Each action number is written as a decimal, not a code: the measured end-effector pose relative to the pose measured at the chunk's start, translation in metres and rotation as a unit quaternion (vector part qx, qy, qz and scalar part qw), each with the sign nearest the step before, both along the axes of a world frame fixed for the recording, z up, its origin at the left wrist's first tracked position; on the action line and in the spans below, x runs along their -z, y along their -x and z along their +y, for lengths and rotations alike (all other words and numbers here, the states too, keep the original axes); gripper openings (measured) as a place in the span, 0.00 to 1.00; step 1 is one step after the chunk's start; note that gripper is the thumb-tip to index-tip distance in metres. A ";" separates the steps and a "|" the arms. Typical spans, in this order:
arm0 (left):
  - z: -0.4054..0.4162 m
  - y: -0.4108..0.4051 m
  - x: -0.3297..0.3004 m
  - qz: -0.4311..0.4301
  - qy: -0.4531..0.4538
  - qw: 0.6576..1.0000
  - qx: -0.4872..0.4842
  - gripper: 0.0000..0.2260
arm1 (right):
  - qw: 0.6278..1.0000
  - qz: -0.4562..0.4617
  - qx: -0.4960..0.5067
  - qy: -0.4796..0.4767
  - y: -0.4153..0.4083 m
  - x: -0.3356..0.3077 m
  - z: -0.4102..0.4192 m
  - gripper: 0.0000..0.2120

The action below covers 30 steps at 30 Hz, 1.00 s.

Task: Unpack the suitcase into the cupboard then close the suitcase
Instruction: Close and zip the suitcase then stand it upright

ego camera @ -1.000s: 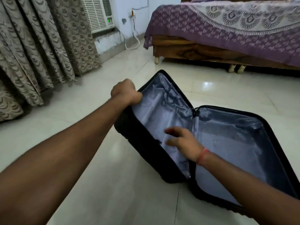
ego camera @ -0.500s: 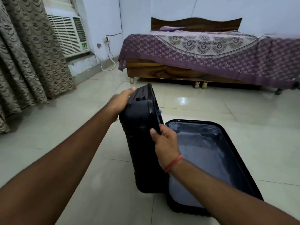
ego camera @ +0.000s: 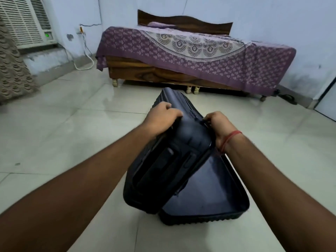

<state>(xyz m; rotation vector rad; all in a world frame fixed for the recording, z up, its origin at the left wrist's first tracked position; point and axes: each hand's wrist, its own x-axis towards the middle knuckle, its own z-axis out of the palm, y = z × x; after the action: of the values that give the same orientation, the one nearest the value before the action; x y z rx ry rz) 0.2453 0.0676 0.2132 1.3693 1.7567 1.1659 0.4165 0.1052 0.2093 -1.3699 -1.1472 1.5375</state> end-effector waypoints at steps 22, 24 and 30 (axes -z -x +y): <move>-0.020 0.006 0.195 -0.373 0.205 0.905 -0.005 0.19 | 0.971 -0.082 0.125 0.185 -0.160 0.153 0.014 0.18; -0.014 0.003 0.195 -0.371 0.196 0.908 -0.007 0.17 | 0.973 -0.054 0.138 0.177 -0.159 0.154 0.022 0.22; -0.001 0.012 0.200 -0.277 0.262 0.924 -0.004 0.27 | 0.956 -0.200 0.083 0.197 -0.170 0.171 0.019 0.17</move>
<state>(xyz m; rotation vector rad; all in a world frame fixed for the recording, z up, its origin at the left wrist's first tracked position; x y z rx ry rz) 0.2333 0.0663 0.0129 0.6319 1.4965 0.8753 0.5869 0.1245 0.0384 -2.0652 -0.9483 1.4549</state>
